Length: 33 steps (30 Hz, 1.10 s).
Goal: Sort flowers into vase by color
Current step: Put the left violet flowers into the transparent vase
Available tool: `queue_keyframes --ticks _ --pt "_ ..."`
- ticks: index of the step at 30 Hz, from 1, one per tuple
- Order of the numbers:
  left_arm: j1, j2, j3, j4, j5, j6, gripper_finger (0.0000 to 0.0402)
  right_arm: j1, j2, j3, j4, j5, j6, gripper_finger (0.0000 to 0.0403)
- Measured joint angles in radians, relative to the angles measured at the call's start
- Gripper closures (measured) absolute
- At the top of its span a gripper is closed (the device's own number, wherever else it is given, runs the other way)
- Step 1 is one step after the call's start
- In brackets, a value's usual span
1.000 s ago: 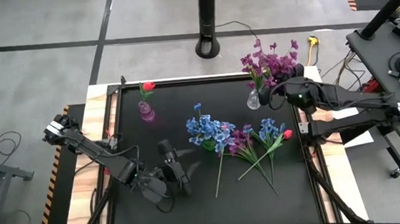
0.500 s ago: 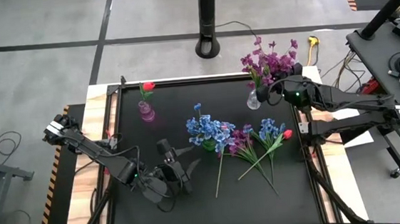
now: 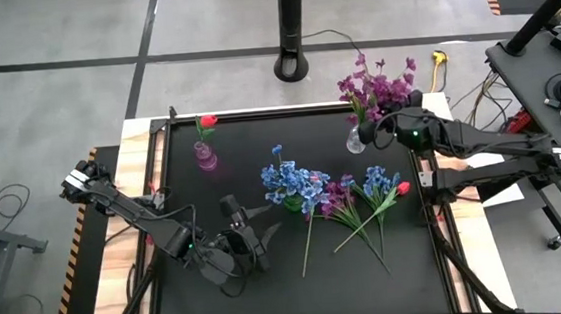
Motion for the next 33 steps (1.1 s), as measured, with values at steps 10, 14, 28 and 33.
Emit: queue_keyframes --ticks 10,14,28,33 --pt "0.0 0.0 0.0 0.0 0.0 0.0 0.02 0.0 0.001 -0.051 0.033 0.025 -0.001 0.039" --pt "0.0 0.0 0.0 0.0 0.0 0.0 0.02 0.0 0.001 -0.07 0.048 0.026 0.0 0.039" --pt "0.0 0.0 0.0 0.0 0.0 0.0 0.02 0.0 0.001 -0.127 0.086 0.026 0.023 0.039" --pt "0.0 0.0 0.0 0.0 0.0 0.0 0.02 0.0 0.001 -0.145 0.086 0.026 0.034 0.039"
